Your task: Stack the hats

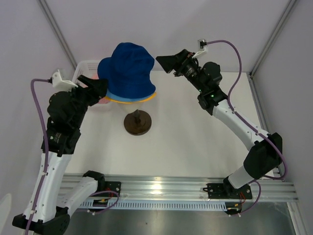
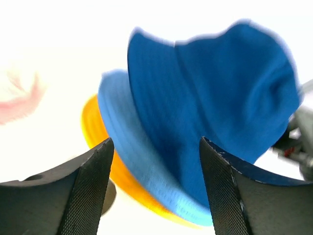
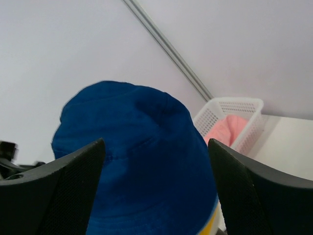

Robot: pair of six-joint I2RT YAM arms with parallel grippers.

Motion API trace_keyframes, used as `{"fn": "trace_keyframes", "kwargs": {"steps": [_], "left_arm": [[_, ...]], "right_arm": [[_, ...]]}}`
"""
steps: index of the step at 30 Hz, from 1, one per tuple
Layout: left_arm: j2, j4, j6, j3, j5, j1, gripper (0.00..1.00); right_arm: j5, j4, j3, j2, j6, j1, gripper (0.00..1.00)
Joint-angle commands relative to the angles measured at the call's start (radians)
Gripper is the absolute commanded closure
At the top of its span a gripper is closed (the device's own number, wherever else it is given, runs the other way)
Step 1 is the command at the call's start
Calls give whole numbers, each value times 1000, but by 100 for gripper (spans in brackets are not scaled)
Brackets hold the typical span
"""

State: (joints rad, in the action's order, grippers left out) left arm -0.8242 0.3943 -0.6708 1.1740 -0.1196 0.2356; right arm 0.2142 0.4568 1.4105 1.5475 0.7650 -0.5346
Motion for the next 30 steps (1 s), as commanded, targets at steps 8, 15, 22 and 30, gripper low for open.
{"fn": "trace_keyframes", "kwargs": {"steps": [8, 15, 22, 30], "left_arm": [[-111, -69, -77, 174, 170, -211, 25], [-245, -139, -232, 153, 355, -271, 26], [-311, -187, -302, 141, 417, -274, 41], [-291, -180, -286, 113, 376, -274, 99]], "right_arm": [[149, -245, 281, 106, -243, -21, 10], [76, -239, 246, 97, -214, -28, 9], [42, -199, 189, 86, -190, -33, 8], [44, -170, 170, 94, -176, -33, 8]]}}
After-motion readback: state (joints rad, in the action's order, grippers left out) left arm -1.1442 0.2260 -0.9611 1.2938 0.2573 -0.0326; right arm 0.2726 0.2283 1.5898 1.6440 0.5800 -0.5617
